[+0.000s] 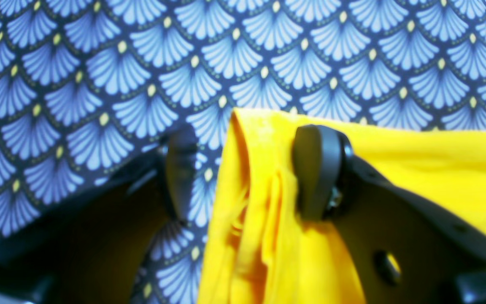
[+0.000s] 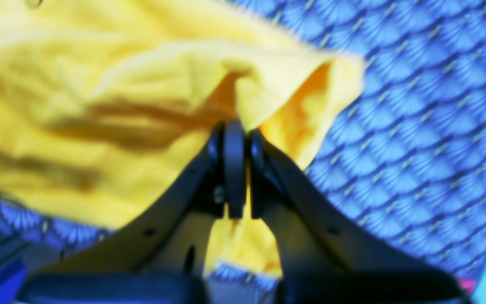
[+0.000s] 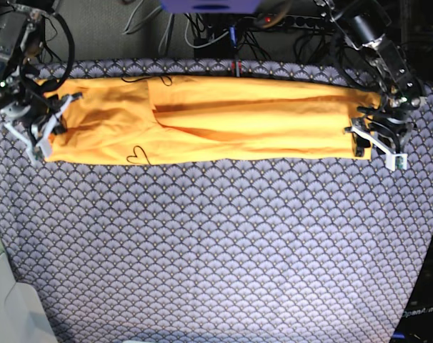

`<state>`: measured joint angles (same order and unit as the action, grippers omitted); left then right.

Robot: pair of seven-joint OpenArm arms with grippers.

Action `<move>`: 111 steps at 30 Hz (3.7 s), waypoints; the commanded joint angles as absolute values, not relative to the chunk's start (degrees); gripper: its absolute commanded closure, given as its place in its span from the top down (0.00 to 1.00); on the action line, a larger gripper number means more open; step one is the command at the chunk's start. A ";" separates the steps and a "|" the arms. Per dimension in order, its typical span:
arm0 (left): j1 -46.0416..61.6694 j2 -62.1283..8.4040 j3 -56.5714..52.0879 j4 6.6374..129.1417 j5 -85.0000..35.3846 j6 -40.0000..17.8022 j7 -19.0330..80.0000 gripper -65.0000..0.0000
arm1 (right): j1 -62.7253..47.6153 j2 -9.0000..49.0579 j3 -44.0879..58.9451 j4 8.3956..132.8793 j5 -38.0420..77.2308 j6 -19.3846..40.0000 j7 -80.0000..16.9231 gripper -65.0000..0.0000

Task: Fold the T-shirt properly
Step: 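Stretch the strip between both grippers to flatten it, then release the strip end with the left gripper and lift it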

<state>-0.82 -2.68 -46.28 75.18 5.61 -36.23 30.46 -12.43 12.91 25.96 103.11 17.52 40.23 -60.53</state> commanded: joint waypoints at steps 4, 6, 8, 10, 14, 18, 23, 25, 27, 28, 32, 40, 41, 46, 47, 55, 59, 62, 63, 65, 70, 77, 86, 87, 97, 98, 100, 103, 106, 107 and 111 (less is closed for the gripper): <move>-0.92 -3.21 -46.37 75.82 6.64 -35.82 31.52 0.55 | -13.14 13.67 26.24 103.08 17.89 40.00 -59.82 0.00; -0.92 -3.21 -46.37 75.82 6.64 -35.82 31.60 0.55 | -12.97 14.11 26.24 100.97 17.89 40.00 -59.82 0.01; -0.92 -3.21 -46.37 75.82 6.64 -35.82 31.60 0.55 | -12.79 14.29 26.95 98.42 17.89 40.00 -59.74 0.04; -0.92 -3.30 -46.37 75.82 6.64 -35.91 31.60 0.55 | -12.79 14.64 28.70 96.13 17.89 40.00 -59.65 0.09; -0.13 -3.30 -46.37 75.91 6.64 -35.91 31.34 0.55 | -12.70 14.81 29.93 94.99 17.98 40.00 -59.65 0.16; -0.22 -3.30 -46.37 75.91 6.64 -35.91 31.34 0.55 | -12.00 14.90 29.85 94.99 17.98 40.00 -59.82 0.26; -0.22 -3.30 -46.37 75.91 6.64 -36.00 31.43 0.55 | -11.21 14.90 29.85 95.08 17.98 40.00 -60.00 0.38; -0.22 -3.30 -46.37 75.91 6.64 -36.00 31.43 0.55 | -10.95 15.34 29.85 96.04 17.98 40.00 -60.09 0.39; -0.13 -3.30 -46.37 75.91 6.64 -36.00 31.43 0.55 | -11.21 16.04 29.93 97.71 17.98 40.00 -60.18 0.39; -0.13 -3.30 -46.37 75.91 6.64 -36.00 31.43 0.55 | -11.30 16.04 30.11 98.51 17.98 40.00 -60.18 0.39; -0.13 -3.30 -46.37 75.91 6.64 -36.00 31.52 0.56 | -11.82 16.04 34.33 100.88 18.15 40.00 -60.18 0.39; -0.13 -3.30 -46.37 76.00 6.37 -36.09 31.60 0.56 | -11.47 14.73 32.13 102.55 18.15 40.00 -60.18 0.39; -0.13 -3.30 -46.37 76.26 6.37 -36.09 31.69 0.56 | -11.21 14.64 32.04 102.29 18.15 40.00 -60.18 0.39; 0.66 -3.03 -46.37 79.08 6.29 -36.09 31.69 0.56 | -9.80 14.46 31.34 102.37 18.15 40.00 -62.90 0.39; 0.66 -2.95 -46.37 79.52 6.29 -36.09 31.69 0.56 | -9.80 14.46 31.25 102.37 18.15 40.00 -63.25 0.39; 0.66 -2.77 -46.37 80.31 6.29 -36.09 31.69 0.56 | -8.04 14.20 28.79 96.13 18.15 40.00 -61.85 0.39; 0.66 -2.95 -46.37 80.31 6.29 -36.09 31.69 0.56 | -7.08 14.20 27.21 91.47 17.98 40.00 -58.95 0.39; 0.57 -3.12 -46.37 80.31 6.29 -36.09 31.78 0.56 | -7.08 14.46 27.21 87.78 17.98 40.00 -57.45 0.39; 0.57 -3.21 -46.37 80.31 6.29 -36.09 31.78 0.56 | -7.08 14.46 27.21 86.90 17.98 40.00 -56.84 0.39; 0.57 -3.21 -46.37 80.48 6.29 -36.09 31.78 0.58 | -7.08 14.55 27.21 85.93 17.98 40.00 -56.13 0.39; 1.71 -2.77 -46.37 84.53 6.11 -36.18 31.78 0.75 | -7.08 14.55 27.21 85.85 17.89 40.00 -55.87 0.39; 3.21 -2.24 -46.46 91.47 6.02 -37.49 39.52 0.78 | -6.99 14.55 26.86 85.85 17.89 40.00 -55.87 0.39; 4.62 2.51 -54.29 100.53 6.55 -40.00 48.66 0.78 | -6.29 14.20 24.92 85.93 17.98 40.00 -55.96 0.39; 4.62 2.51 -54.81 100.35 6.55 -40.00 49.27 0.78 | -6.29 14.20 24.84 85.93 17.98 40.00 -55.96 0.39; 4.18 2.59 -55.25 96.66 6.11 -40.00 49.80 0.78 | -6.29 14.20 24.04 86.02 17.98 40.00 -55.96 0.39; 4.18 2.77 -55.25 96.84 6.11 -40.00 49.80 0.78 | -6.29 14.20 24.04 86.02 17.98 40.00 -55.96 0.39; 4.18 3.30 -55.25 97.19 6.11 -40.00 49.71 0.78 | -6.29 14.20 24.04 86.02 17.98 40.00 -55.96 0.39; 4.18 3.38 -54.99 97.98 6.02 -40.00 49.71 0.78 | -6.29 14.20 24.04 86.02 17.98 40.00 -55.96 0.39; 3.74 3.38 -54.90 97.98 4.00 -40.00 49.80 0.78 | -6.29 14.20 24.04 86.02 17.98 40.00 -55.96 0.39; 3.74 3.38 -54.81 97.98 3.03 -40.00 49.80 0.78 | -6.29 14.20 24.04 86.02 17.98 40.00 -55.96 0.39; 3.65 3.30 -54.73 97.10 1.63 -40.00 49.89 0.78 | -6.29 14.20 24.04 86.02 17.98 40.00 -55.96 0.39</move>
<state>4.12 3.88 -54.87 96.29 2.28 -40.12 50.81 -6.35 14.28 24.47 85.93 17.19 39.99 -54.76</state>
